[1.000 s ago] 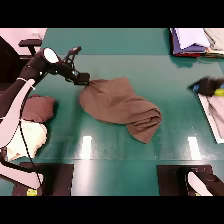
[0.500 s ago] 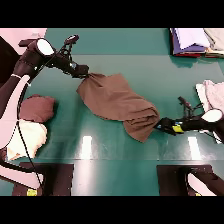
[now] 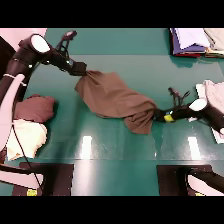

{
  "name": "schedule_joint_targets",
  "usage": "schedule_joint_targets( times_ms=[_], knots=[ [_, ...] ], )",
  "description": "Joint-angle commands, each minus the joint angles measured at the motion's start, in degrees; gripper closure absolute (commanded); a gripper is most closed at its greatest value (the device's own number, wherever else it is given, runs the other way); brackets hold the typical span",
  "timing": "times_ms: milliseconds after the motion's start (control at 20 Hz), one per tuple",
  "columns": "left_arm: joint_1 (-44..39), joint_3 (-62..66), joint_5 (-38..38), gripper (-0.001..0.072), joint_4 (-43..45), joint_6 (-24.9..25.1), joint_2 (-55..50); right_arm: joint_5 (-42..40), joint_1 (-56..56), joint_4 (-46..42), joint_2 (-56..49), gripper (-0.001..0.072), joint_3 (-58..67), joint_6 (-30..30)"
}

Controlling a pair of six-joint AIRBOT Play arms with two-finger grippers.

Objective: Fold the shirts.

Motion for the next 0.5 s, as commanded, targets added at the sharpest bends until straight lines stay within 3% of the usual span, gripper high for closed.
schedule_joint_targets(
  times_ms=[0,450],
  knots=[
    [0.02,3.89,1.01,0.068,4.46,-0.02,7.76,9.44,-5.27,-7.52,7.19,0.0697,10.4,-0.42],
    [0.02,20.13,4.92,0.0681,4.11,-0.17,36.44,29.22,-25.0,-9.79,26.75,0.0698,42.69,-0.48]
  ],
)
